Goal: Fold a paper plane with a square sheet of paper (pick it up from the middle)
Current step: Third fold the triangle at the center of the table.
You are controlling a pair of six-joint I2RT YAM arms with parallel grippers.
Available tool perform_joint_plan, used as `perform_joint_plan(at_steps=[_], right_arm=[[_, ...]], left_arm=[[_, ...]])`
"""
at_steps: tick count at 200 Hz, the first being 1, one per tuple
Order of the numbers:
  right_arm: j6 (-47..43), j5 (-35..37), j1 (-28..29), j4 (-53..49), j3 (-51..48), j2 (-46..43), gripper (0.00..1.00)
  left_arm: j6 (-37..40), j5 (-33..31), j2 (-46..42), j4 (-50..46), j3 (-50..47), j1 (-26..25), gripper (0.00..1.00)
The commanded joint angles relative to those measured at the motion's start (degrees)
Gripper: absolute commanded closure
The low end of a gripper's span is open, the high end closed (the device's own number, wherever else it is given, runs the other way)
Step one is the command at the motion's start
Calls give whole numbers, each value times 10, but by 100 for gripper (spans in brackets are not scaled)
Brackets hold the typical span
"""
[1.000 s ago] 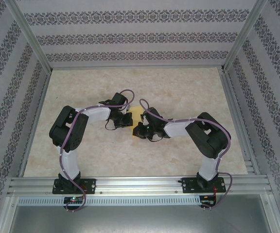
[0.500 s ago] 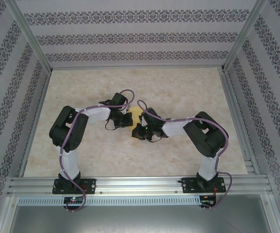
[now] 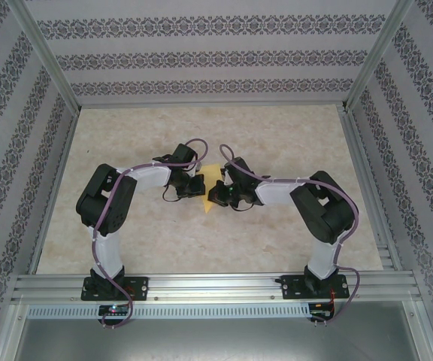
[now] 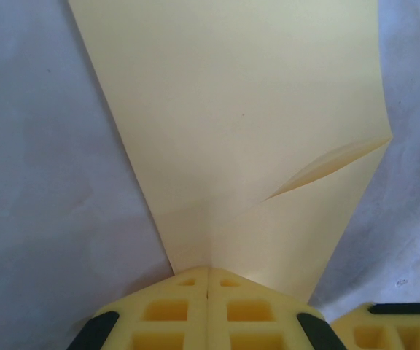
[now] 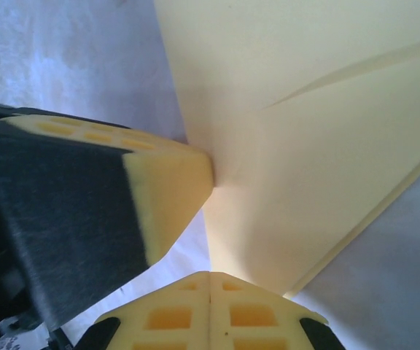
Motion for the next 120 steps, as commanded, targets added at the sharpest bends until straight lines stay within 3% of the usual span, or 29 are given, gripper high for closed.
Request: perform_joint_plan(at_steps=[1, 70, 120], right_arm=[[-14, 9, 5, -25, 14, 23, 100], [-28, 22, -11, -50, 35, -17, 100], [-41, 30, -29, -72, 53, 15, 100]], left_arm=[[-1, -94, 50, -59, -34, 3, 100], [2, -95, 50, -61, -32, 3, 100], [6, -94, 48, -63, -29, 3, 100]])
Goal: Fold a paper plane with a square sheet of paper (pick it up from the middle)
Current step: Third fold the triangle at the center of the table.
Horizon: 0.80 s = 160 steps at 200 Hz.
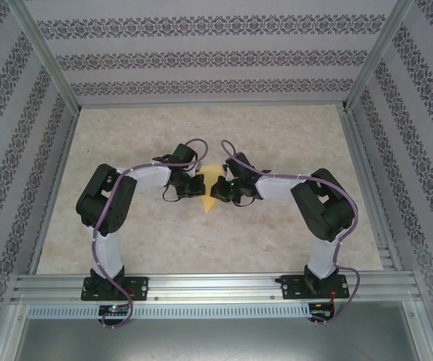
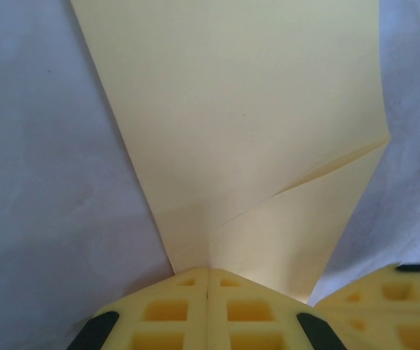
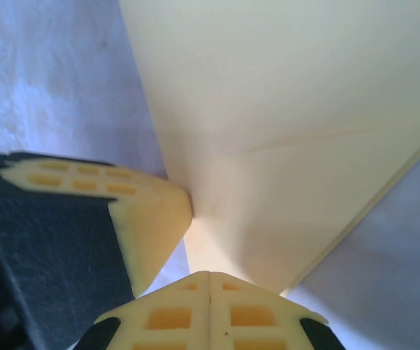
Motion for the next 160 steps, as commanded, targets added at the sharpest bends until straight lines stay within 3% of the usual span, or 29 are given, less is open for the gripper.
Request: perform_joint_plan(at_steps=[1, 56, 87, 124, 160], right_arm=[[-20, 14, -5, -17, 17, 14, 100], [-16, 16, -2, -25, 14, 46, 100], [10, 21, 6, -9, -3, 38, 100], [32, 25, 10, 13, -13, 34, 100], [35, 22, 12, 14, -12, 34, 100]], left_arm=[[6, -93, 48, -62, -30, 3, 100], [21, -75, 36, -55, -20, 3, 100], [15, -16, -20, -24, -18, 2, 98], [-8, 36, -116, 8, -62, -3, 90], [-61, 73, -138, 80, -127, -20, 92]])
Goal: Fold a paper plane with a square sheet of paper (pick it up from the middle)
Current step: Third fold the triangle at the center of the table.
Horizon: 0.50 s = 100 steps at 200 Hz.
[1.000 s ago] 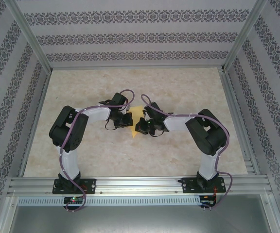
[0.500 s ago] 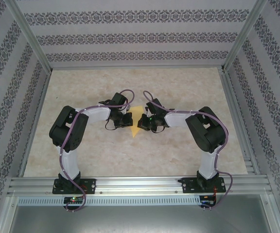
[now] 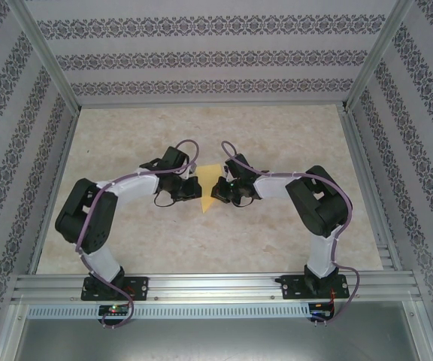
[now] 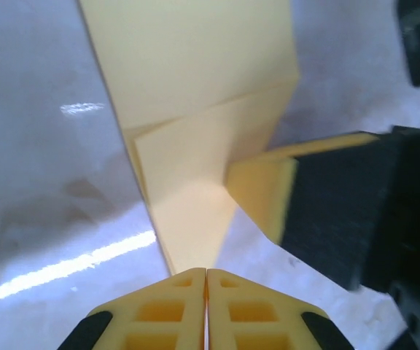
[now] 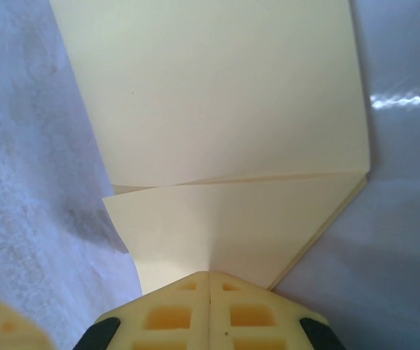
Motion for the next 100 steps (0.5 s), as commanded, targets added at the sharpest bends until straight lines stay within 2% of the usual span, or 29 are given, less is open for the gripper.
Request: perform_joint_plan(at_steps=[1, 36, 100], right_arm=[[9, 12, 10, -2, -13, 3, 100], [9, 6, 10, -4, -11, 5, 100], [4, 4, 8, 1, -15, 1, 100]], left_arm=[[-41, 36, -4, 59, -35, -17, 92], [-68, 50, 24, 111, -57, -28, 98], [-56, 26, 59, 83, -39, -32, 100]])
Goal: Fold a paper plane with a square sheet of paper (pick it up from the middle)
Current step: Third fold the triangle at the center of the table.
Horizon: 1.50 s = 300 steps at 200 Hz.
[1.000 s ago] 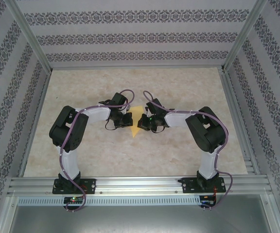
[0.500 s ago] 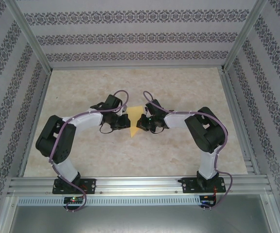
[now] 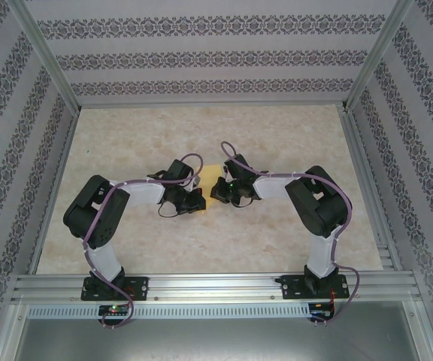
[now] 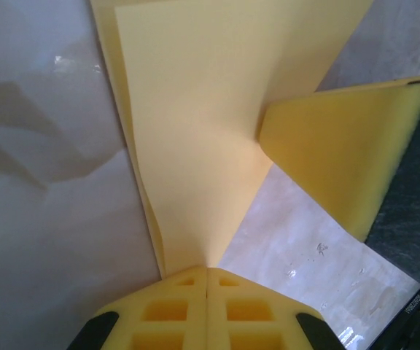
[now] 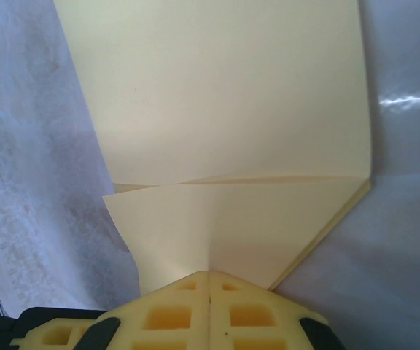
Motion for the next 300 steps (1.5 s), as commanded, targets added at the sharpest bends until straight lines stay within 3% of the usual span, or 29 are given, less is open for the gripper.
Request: perform_joint_plan(at_steps=[1, 74, 170, 300], right_arm=[[0, 4, 5, -2, -15, 0, 100], [-31, -36, 18, 31, -23, -40, 100], [-20, -16, 28, 1, -5, 12, 100], [-90, 34, -86, -54, 41, 43, 100]], left_arm=[[1, -11, 10, 1, 14, -6, 100], [12, -35, 14, -24, -9, -6, 100], [0, -33, -5, -3, -40, -6, 100], [1, -39, -6, -46, -75, -6, 100]])
